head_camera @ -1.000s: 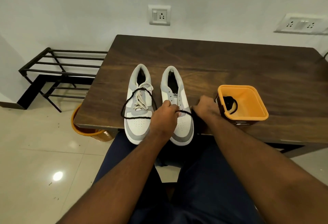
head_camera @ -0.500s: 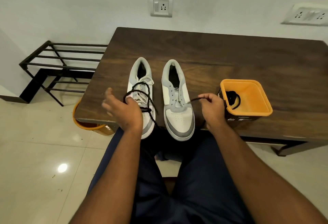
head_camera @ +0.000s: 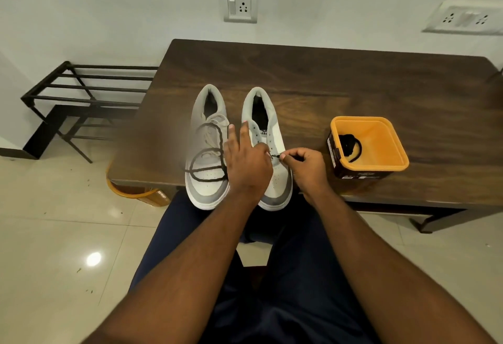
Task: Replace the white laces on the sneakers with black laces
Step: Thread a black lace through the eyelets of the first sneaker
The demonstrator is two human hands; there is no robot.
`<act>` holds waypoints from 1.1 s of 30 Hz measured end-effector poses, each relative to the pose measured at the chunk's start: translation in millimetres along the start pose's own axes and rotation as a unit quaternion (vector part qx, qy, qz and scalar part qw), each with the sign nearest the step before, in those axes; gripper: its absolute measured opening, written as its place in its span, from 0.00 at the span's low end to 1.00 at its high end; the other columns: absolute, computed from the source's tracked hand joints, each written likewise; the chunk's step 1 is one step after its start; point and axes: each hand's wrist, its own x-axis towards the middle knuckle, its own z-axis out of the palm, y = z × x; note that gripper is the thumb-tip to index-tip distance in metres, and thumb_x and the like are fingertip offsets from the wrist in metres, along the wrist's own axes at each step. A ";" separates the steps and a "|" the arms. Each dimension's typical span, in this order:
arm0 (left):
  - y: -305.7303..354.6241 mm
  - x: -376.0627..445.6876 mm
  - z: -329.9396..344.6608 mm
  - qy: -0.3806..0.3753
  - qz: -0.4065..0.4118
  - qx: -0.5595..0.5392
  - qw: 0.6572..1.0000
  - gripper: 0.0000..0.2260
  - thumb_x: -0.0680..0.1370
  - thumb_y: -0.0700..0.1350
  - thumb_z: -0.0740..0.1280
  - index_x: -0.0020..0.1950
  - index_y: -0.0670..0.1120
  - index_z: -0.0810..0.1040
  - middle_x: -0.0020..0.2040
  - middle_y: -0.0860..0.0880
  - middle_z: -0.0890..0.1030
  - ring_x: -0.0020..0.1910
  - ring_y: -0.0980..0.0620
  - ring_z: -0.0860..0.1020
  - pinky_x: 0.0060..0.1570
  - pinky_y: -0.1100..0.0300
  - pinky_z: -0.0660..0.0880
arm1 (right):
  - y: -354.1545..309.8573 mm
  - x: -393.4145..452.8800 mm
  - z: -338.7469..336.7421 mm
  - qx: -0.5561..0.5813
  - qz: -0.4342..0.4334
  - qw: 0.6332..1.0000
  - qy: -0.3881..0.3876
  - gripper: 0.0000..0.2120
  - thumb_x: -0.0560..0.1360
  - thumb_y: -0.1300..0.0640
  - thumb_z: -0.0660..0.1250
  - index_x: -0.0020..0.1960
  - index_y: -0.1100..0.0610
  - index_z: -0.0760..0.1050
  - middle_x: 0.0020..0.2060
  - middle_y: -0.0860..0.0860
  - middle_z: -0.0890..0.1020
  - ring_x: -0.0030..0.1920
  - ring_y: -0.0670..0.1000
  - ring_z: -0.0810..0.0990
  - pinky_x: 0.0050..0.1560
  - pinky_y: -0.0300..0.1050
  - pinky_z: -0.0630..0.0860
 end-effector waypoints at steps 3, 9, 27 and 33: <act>-1.0 -3.8 5.5 0.023 0.031 0.021 0.999 0.09 0.80 0.45 0.61 0.48 0.46 0.82 0.79 0.41 0.58 0.78 0.39 0.53 0.75 0.44 0.56 | -2.6 -0.3 2.8 -0.016 0.007 1.000 0.021 0.06 0.77 0.61 0.64 0.44 0.56 0.79 0.39 0.51 0.84 0.38 0.47 0.81 0.42 0.46 0.80; 3.7 -4.7 5.2 -0.061 -0.014 0.015 0.998 0.11 0.81 0.46 0.58 0.51 0.44 0.80 0.79 0.43 0.57 0.58 0.40 0.78 0.54 0.49 0.74 | -5.3 1.7 0.2 0.001 -0.010 1.000 0.018 0.07 0.74 0.67 0.68 0.44 0.57 0.81 0.38 0.54 0.84 0.37 0.49 0.82 0.38 0.41 0.82; 1.5 -0.3 13.8 -0.086 -0.132 -0.216 0.963 0.13 0.80 0.40 0.65 0.61 0.52 0.82 0.80 0.55 0.53 0.74 0.56 0.64 0.69 0.48 0.54 | 0.1 -1.3 15.7 -0.081 -0.068 0.994 0.043 0.05 0.77 0.63 0.65 0.45 0.56 0.79 0.41 0.48 0.81 0.42 0.46 0.78 0.43 0.39 0.74; 3.5 -1.7 4.5 -0.082 -0.126 -0.169 0.974 0.13 0.80 0.42 0.65 0.60 0.56 0.82 0.81 0.52 0.52 0.68 0.55 0.71 0.64 0.55 0.57 | 1.8 -1.2 16.7 -0.130 -0.087 0.987 0.023 0.06 0.77 0.64 0.64 0.44 0.56 0.77 0.42 0.50 0.80 0.44 0.48 0.77 0.44 0.40 0.71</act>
